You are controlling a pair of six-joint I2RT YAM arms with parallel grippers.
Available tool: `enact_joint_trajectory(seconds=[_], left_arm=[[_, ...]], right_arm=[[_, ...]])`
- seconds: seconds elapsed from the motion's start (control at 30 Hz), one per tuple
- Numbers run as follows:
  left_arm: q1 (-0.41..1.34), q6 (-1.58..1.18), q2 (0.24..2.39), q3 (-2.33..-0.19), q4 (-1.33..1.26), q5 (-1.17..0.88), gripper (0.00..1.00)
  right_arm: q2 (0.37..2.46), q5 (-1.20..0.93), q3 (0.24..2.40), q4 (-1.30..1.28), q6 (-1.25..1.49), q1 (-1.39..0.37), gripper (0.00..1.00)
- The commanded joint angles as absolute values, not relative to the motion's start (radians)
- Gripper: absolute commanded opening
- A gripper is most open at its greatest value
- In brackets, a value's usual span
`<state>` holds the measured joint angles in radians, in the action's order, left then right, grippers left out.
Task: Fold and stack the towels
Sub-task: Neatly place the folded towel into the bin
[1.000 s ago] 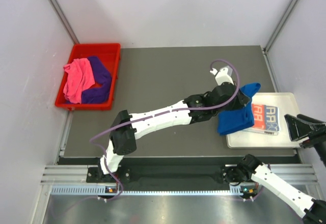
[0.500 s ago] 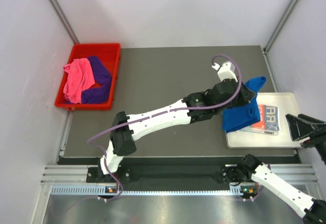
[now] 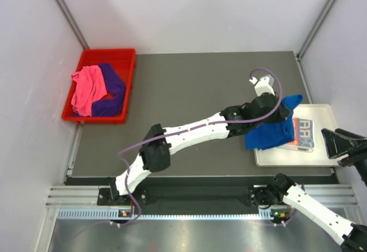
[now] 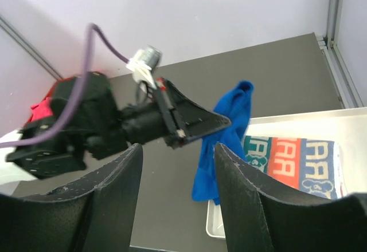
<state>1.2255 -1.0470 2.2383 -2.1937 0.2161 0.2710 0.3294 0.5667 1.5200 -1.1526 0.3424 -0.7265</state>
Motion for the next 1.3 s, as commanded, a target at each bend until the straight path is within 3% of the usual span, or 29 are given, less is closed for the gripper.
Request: enact_joint_trajectory(seconds=[0.0, 0.63, 1.07, 1.2, 1.27], left_arm=[[1.203, -1.057, 2.314, -2.246, 0.138, 0.190, 0.00], [1.184, -1.058, 2.605, -2.480, -0.095, -0.027, 0.00], [1.169, -1.138, 2.723, -2.516, -0.248, -0.118, 0.00], [1.166, -1.154, 2.750, -2.528, -0.284, -0.127, 0.09], [1.164, -1.157, 2.760, -2.534, -0.299, -0.130, 0.26]], right_arm=[[0.334, 0.575, 1.526, -1.170, 0.350, -0.738, 0.53], [0.325, 0.597, 1.505, -1.193, 0.356, -0.739, 0.53], [0.319, 0.595, 1.477, -1.180, 0.360, -0.739, 0.53], [0.318, 0.597, 1.470, -1.181, 0.364, -0.739, 0.53], [0.318, 0.594, 1.465, -1.178, 0.365, -0.739, 0.53]])
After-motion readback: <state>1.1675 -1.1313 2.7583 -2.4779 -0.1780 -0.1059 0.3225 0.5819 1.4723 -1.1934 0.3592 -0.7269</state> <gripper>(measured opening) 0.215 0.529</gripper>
